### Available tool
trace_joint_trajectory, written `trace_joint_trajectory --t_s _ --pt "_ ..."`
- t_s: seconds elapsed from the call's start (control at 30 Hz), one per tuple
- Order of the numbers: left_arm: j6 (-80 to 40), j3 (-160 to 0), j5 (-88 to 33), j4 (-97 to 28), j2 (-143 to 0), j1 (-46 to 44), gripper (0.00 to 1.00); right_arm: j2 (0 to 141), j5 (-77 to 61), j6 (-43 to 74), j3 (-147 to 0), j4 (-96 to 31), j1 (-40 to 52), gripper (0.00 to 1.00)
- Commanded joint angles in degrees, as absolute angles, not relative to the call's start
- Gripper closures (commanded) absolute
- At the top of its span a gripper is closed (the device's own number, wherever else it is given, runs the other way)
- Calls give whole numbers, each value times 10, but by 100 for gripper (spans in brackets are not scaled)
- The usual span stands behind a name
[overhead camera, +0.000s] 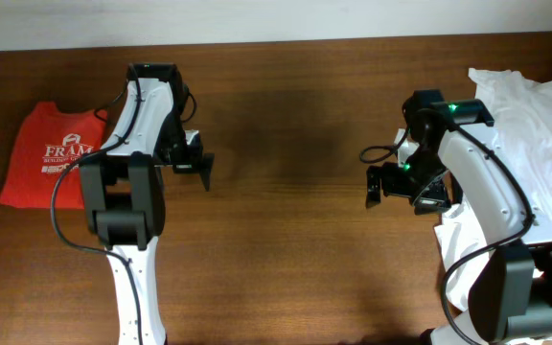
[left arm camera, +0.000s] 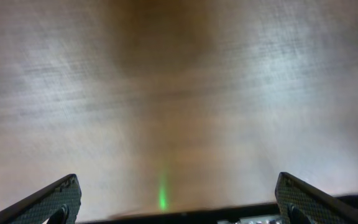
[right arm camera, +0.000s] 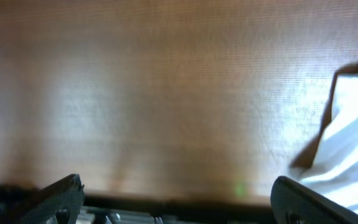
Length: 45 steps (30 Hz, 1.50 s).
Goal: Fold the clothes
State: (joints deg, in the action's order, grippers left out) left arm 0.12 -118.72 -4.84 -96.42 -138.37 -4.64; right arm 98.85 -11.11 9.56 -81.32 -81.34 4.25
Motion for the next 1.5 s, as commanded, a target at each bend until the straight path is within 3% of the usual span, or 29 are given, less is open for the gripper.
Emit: trace_joint_trajectory --t_s 0.0,0.23,0.53,0.7,1.23,1.47 --pt "-6 -1140 -70 -967 -1292 -45 1 983 -116 77 -815 -835 41 1" --pt "-6 -926 -62 -840 -1062 -45 1 892 -116 70 -766 -787 41 1" --pt "-7 -567 -60 -516 -582 -45 1 592 -108 70 -587 -612 41 1" --pt "-7 -443 -41 -446 -403 -45 1 431 -81 69 -511 -563 41 1" --pt "-6 -426 -41 -446 -386 -45 1 388 -72 69 -505 -600 41 1" --pt "-6 -426 -41 -446 -386 -45 1 266 -38 51 -479 -591 41 1"
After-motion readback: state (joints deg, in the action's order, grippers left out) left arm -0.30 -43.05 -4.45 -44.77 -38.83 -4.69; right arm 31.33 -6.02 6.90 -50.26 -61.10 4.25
